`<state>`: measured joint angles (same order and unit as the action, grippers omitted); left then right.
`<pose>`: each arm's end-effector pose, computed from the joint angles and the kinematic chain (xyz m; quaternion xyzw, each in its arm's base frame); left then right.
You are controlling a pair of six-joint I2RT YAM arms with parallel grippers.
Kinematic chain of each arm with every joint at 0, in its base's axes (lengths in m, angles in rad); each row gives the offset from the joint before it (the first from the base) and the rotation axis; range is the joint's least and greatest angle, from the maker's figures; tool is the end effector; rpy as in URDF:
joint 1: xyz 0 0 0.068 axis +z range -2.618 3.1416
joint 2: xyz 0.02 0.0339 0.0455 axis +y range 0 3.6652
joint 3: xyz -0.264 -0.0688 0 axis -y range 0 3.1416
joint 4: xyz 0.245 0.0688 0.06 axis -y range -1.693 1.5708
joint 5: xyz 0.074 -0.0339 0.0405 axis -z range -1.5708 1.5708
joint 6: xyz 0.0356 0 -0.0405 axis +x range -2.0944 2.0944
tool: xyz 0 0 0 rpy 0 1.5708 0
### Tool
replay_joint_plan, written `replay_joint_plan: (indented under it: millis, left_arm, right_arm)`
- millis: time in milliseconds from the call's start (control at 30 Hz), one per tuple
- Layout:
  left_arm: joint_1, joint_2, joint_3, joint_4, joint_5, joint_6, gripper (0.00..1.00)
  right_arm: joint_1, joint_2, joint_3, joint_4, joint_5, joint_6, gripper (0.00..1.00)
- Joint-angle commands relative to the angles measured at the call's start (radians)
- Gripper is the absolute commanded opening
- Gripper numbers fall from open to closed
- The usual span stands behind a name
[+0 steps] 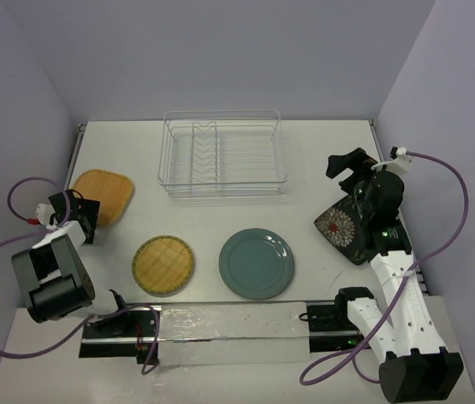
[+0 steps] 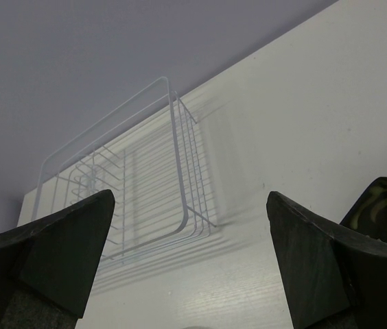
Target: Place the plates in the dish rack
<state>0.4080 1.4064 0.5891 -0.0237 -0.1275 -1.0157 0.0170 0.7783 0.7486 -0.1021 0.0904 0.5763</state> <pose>0.2378 0.1077 0.1548 -0.6262 0.6910 -0.0498 0.3576 0.1872 0.0000 0.3372 0.2360 0.7140 0.1599 0.6395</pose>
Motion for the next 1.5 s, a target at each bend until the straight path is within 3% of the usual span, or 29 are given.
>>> replay_joint_plan:
  millis: [0, 367, 433, 467, 700, 867, 1033, 1233, 1333, 1467]
  left_arm:
    - [0.006, 0.117, 0.026, 0.049, 0.063, -0.059, 0.82]
    - [0.006, 0.170, 0.020, 0.088, 0.072, -0.102, 0.37]
    - [0.006, 0.158, 0.016, 0.076, 0.057, -0.108, 0.17]
    - [0.006, 0.150, 0.019, 0.064, 0.049, -0.108, 0.01]
    - [-0.003, 0.053, 0.010, 0.090, 0.087, -0.073, 0.00]
    - [-0.050, -0.169, -0.025, 0.130, 0.093, -0.044, 0.00]
    - [-0.128, -0.438, -0.029, 0.085, -0.054, -0.023, 0.00]
    - [-0.160, -0.640, -0.010, 0.059, -0.060, 0.029, 0.00]
    - [-0.173, -0.692, 0.009, 0.060, -0.014, 0.062, 0.00]
    - [-0.201, -0.721, 0.043, 0.143, 0.204, 0.162, 0.00]
  right_arm:
    - [-0.001, -0.028, -0.007, 0.050, 0.014, -0.013, 0.99]
    - [-0.001, -0.044, -0.016, 0.052, 0.034, -0.007, 0.97]
    - [0.000, -0.044, -0.017, 0.052, 0.032, -0.004, 0.97]
    - [0.000, -0.045, -0.015, 0.051, 0.032, -0.006, 0.97]
    - [-0.002, -0.056, -0.018, 0.053, 0.012, -0.003, 0.97]
    - [-0.001, -0.065, -0.023, 0.070, -0.042, -0.017, 0.96]
    - [0.000, -0.062, -0.036, 0.109, -0.143, -0.034, 0.96]
    - [0.000, -0.053, -0.046, 0.168, -0.250, -0.048, 0.95]
    - [0.001, -0.044, -0.048, 0.198, -0.309, -0.055, 0.94]
    - [0.001, -0.009, -0.082, 0.338, -0.501, -0.056, 0.92]
